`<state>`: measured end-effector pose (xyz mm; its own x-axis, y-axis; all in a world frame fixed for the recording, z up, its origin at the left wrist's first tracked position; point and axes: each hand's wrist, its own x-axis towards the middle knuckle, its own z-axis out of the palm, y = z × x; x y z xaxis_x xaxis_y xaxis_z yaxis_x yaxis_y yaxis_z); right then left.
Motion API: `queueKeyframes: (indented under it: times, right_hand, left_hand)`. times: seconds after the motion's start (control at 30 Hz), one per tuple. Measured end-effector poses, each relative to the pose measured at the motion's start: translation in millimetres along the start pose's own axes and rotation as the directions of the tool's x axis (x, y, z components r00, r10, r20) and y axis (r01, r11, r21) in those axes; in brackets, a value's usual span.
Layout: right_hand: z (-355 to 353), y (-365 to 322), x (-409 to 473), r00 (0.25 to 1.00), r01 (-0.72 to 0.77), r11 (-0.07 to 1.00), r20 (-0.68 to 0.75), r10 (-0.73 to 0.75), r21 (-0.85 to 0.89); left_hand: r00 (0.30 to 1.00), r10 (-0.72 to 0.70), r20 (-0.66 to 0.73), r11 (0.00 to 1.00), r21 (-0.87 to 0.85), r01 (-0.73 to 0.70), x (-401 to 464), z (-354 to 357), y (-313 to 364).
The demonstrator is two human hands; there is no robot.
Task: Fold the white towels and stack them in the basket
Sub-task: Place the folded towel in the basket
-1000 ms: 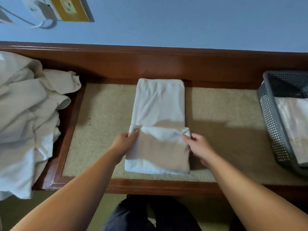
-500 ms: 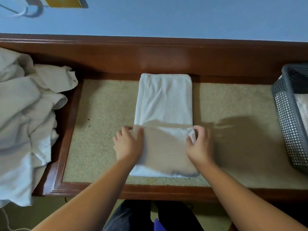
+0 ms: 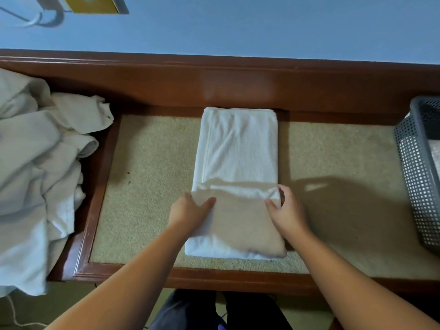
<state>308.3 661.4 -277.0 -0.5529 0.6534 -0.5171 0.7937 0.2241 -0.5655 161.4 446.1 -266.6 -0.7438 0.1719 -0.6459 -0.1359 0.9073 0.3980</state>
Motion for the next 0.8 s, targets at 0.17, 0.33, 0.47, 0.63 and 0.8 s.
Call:
queueKeyframes:
  times: [0.17, 0.33, 0.47, 0.63, 0.8]
  right_hand:
    - [1, 0, 11, 0.998, -0.065, 0.982, 0.016, 0.063, 0.176]
    - [-3, -10, 12, 0.998, -0.023, 0.945, 0.064, 0.003, 0.325]
    - [-12, -24, 17, 0.994, -0.047, 0.839, 0.109, -0.014, 0.542]
    - [-40, -57, 30, 0.988, -0.071, 0.681, 0.147, -0.054, 0.729]
    - [-51, -87, 65, 0.987, -0.068, 0.635, 0.146, -0.071, 0.769]
  left_hand:
    - [0.997, -0.038, 0.072, 0.964, -0.258, 0.055, 8, -1, -8]
    - [0.998, 0.008, 0.063, 0.936, -0.351, 0.014, 5, -10, 1]
    - [0.999, 0.050, -0.020, 0.921, -0.386, -0.054, 7, -22, 16]
    - [0.991, 0.079, -0.109, 0.885, -0.450, -0.120, 22, -45, 43]
    - [0.982, 0.109, -0.153, 0.855, -0.489, -0.171, 55, -65, 75]
